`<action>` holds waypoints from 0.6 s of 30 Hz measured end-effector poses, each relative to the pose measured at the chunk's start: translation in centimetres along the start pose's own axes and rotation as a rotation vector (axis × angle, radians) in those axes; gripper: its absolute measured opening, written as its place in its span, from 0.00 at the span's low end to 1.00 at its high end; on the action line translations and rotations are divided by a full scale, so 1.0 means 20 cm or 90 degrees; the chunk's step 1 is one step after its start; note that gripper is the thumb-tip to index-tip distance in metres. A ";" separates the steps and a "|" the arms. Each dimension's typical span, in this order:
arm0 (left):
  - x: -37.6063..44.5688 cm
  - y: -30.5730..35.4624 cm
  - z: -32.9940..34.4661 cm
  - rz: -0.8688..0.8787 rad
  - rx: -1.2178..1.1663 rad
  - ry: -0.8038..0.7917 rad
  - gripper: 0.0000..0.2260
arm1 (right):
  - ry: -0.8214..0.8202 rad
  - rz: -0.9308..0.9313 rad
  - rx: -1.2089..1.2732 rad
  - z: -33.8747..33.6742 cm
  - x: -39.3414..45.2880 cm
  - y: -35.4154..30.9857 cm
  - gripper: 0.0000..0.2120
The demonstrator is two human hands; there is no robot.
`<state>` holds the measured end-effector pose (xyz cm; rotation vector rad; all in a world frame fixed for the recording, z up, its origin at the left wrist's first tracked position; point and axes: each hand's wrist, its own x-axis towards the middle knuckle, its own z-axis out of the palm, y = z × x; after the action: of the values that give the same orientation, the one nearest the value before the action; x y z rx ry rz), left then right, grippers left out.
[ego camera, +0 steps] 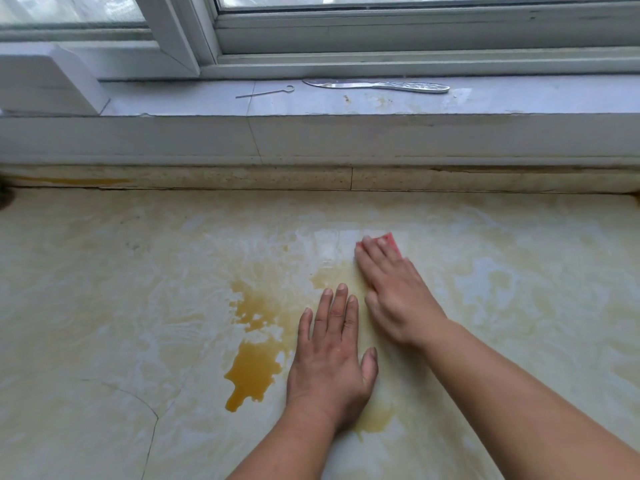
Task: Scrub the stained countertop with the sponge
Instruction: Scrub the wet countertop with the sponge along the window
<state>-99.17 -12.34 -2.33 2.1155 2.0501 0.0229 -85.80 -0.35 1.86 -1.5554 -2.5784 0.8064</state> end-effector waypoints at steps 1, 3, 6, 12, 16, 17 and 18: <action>0.00 0.00 0.00 0.001 0.003 0.000 0.36 | -0.007 -0.011 -0.001 0.02 -0.06 0.00 0.36; 0.00 0.00 0.00 0.001 0.006 -0.007 0.37 | -0.017 -0.033 -0.011 0.04 -0.19 0.00 0.36; -0.01 -0.01 0.00 0.000 0.005 -0.011 0.38 | -0.024 -0.052 -0.039 0.09 -0.41 0.01 0.35; 0.00 -0.01 -0.02 0.008 -0.017 -0.043 0.38 | -0.028 -0.020 -0.032 0.09 -0.38 -0.02 0.35; 0.01 -0.01 -0.09 0.004 -0.025 -0.101 0.39 | -0.020 0.018 -0.011 0.06 -0.25 -0.07 0.36; 0.01 0.00 -0.10 0.003 -0.018 -0.124 0.39 | -0.020 0.020 -0.015 0.06 -0.29 -0.07 0.36; 0.01 0.00 -0.11 -0.002 -0.013 -0.134 0.39 | -0.022 0.021 -0.019 0.07 -0.35 -0.07 0.36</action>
<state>-99.46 -11.76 -0.14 2.0082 1.9227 -0.1702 -83.85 -7.26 2.88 -1.6095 -2.6085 0.8084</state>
